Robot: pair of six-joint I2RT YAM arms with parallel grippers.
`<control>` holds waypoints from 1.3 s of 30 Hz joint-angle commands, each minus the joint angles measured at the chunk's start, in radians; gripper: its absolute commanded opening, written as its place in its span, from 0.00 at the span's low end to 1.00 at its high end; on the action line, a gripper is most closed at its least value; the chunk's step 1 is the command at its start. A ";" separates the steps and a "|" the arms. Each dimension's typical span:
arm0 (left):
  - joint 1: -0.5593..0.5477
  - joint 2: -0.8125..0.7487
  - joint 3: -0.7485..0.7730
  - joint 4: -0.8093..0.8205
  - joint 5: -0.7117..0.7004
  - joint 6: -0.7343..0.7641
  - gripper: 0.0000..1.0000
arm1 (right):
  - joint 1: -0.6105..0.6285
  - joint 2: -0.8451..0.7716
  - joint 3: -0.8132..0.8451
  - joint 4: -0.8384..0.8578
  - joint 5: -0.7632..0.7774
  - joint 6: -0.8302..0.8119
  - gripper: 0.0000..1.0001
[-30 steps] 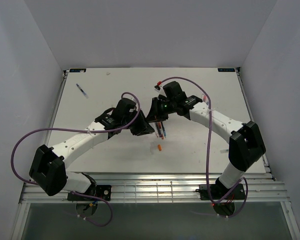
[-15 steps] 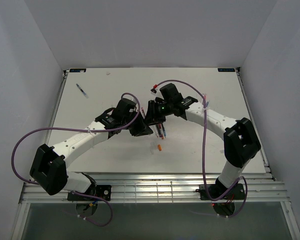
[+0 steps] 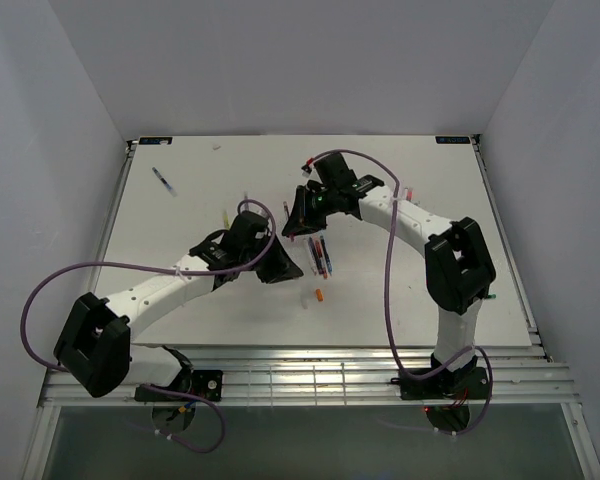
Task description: Open the pen caps
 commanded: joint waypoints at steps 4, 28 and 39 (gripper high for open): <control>-0.080 -0.086 -0.136 -0.074 0.025 -0.067 0.00 | -0.129 0.128 0.265 0.027 0.091 0.107 0.08; -0.075 0.170 -0.112 0.053 0.028 0.080 0.08 | -0.192 -0.048 -0.206 -0.042 0.284 -0.356 0.08; -0.077 0.173 -0.166 0.099 0.059 0.074 0.39 | -0.192 0.023 -0.199 -0.032 0.226 -0.337 0.12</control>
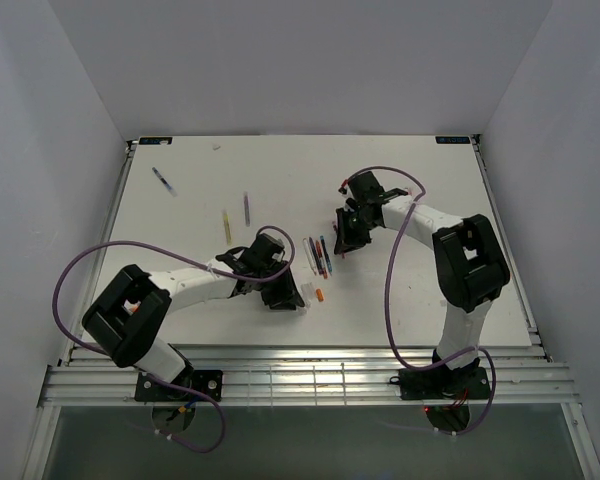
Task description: Open the pen caps
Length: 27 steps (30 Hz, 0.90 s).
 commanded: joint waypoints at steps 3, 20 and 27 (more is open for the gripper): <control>0.002 -0.023 -0.036 0.033 0.015 0.007 0.43 | 0.002 0.022 -0.010 0.037 -0.037 -0.004 0.15; 0.004 -0.129 0.024 -0.059 -0.055 0.036 0.49 | 0.010 0.022 0.079 -0.002 0.017 -0.008 0.47; 0.002 -0.163 0.070 -0.111 -0.082 0.063 0.50 | -0.154 -0.057 0.110 -0.032 0.138 0.036 0.47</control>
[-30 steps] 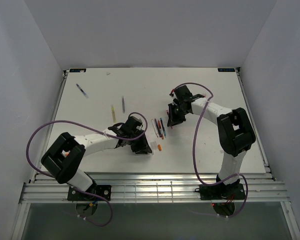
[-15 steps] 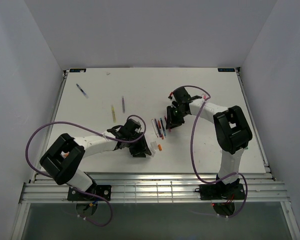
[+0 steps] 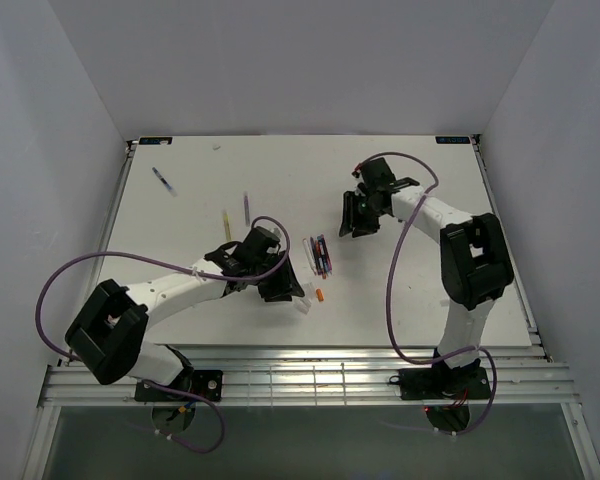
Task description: Open the pen caps
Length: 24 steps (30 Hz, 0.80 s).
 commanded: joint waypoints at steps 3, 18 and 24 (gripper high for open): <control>0.002 -0.061 0.042 -0.036 -0.019 0.025 0.50 | -0.206 -0.089 0.022 -0.030 0.100 0.023 0.47; 0.004 -0.110 0.031 -0.060 -0.002 0.007 0.50 | -0.448 0.056 0.173 -0.104 0.175 -0.030 0.45; 0.002 -0.096 0.033 -0.059 0.004 0.005 0.50 | -0.455 0.126 0.229 -0.110 0.178 -0.039 0.44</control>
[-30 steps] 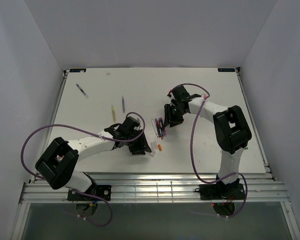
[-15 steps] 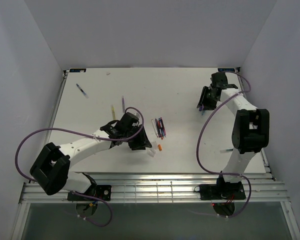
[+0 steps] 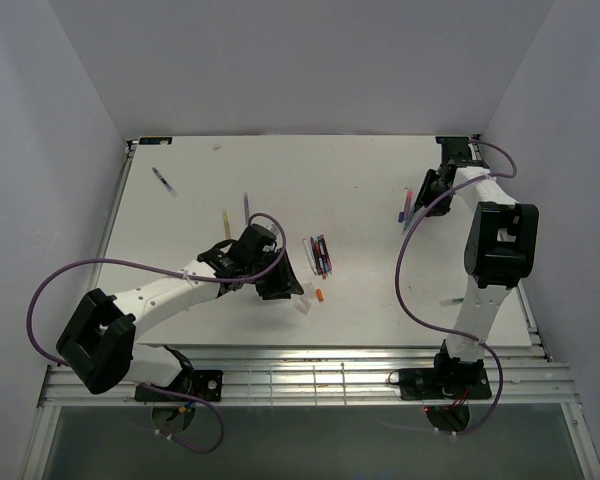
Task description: Open the pen caps
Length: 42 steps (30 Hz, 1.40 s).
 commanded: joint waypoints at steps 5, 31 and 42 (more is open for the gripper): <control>0.002 0.013 0.031 -0.007 0.018 0.009 0.50 | -0.004 0.069 0.102 -0.015 0.018 -0.012 0.44; 0.010 0.047 0.026 0.001 0.037 -0.003 0.50 | 0.030 0.206 0.142 -0.036 0.101 -0.031 0.35; 0.011 0.029 0.066 -0.020 0.057 -0.003 0.50 | 0.030 0.021 -0.149 0.005 0.124 -0.029 0.08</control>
